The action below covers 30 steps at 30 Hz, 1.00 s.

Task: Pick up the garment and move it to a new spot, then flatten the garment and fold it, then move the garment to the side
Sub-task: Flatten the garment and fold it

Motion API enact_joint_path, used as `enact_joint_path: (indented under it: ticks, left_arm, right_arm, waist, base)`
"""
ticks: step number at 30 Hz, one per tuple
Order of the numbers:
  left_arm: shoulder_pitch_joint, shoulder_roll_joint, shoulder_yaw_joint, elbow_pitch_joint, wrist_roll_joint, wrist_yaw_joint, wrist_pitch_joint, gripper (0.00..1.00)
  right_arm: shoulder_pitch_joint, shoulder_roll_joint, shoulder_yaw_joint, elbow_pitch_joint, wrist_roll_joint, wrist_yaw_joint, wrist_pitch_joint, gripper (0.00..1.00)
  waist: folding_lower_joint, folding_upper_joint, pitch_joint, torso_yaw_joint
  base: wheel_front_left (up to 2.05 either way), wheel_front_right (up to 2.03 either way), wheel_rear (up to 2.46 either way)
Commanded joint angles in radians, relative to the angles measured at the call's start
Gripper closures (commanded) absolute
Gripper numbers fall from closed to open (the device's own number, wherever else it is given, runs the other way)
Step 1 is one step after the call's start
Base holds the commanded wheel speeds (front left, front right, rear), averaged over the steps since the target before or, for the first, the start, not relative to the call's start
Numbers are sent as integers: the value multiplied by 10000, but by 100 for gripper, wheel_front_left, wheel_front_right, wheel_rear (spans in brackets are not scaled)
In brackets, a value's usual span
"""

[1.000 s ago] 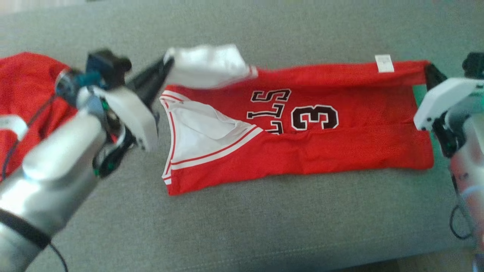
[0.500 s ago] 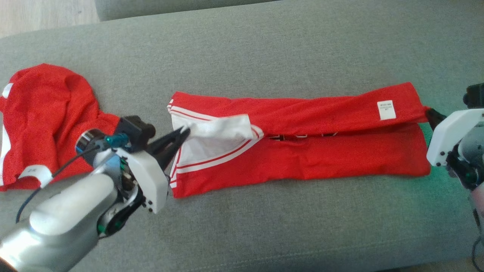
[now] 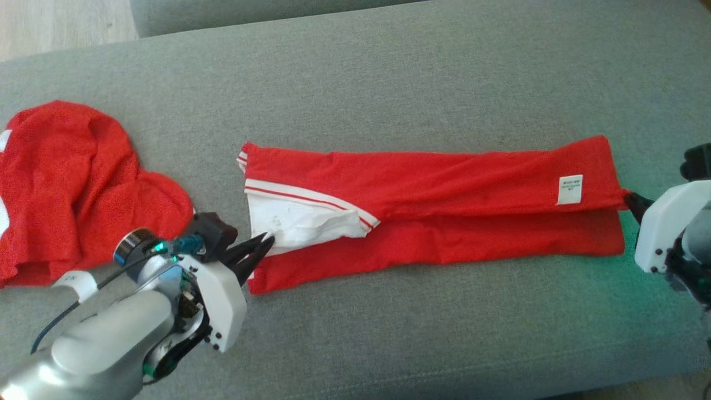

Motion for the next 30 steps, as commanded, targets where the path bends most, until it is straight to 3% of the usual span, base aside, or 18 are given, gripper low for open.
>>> enact_joint_path:
  ticks: [1,2,3,4,5,6,7,8,14,21,27,30]
  left_arm:
    - [-307,199,362,-4,-5,-18,-32,100]
    - [-290,164,348,72,-2,-30,-46,100]
    - [-278,126,336,150,8,-38,-68,100]
    - [-278,126,336,150,8,-38,-68,100]
    - [-280,87,332,233,44,-12,-121,100]
    - [-272,42,336,319,60,18,-177,62]
    - [-257,-4,332,396,67,30,-224,20]
    - [-226,-50,326,469,57,39,-251,0]
    - [-168,-197,420,713,-29,112,-424,0]
    - [-156,-421,1543,753,-741,848,-1383,0]
    - [310,-974,3453,668,-1486,1599,-2057,0]
    - [811,-1443,5156,98,-945,1802,-2080,0]
  right_arm:
    - [116,-146,-60,-574,-100,19,158,100]
    - [201,-121,-101,-682,-129,19,240,100]
    - [279,-97,-146,-781,-155,19,304,89]
    - [279,-97,-146,-781,-155,19,304,89]
    - [350,-62,-198,-874,-184,19,346,15]
    - [409,-12,-245,-958,-190,19,388,0]
    - [465,40,-284,-1029,-185,19,440,0]
    - [529,69,-293,-1090,-185,19,526,0]
    - [652,203,-736,-1443,-378,19,558,0]
    - [644,672,-1381,-1792,-497,19,-516,0]
    - [850,1089,-1524,-2233,-170,19,-2448,0]
    - [962,1328,-1519,-2387,-63,19,-3643,0]
  waist:
    - [1,-1,8,-19]
    - [1,-1,8,-24]
    - [1,-1,11,-28]
    - [1,-1,11,-28]
    - [1,-1,12,-33]
    - [1,-1,7,-37]
    - [1,-1,-6,-44]
    - [1,-1,-25,-50]
    - [1,-1,-207,-58]
    - [1,-1,-486,21]
    - [1,-1,-650,62]
    - [1,-1,-666,75]
  base:
    - [0,0,0]
    - [0,0,0]
    - [0,0,0]
    - [0,0,0]
    - [0,0,0]
    - [0,0,0]
    - [0,0,0]
    - [0,0,0]
    - [0,0,0]
    - [0,0,0]
    - [0,0,0]
    - [0,0,0]
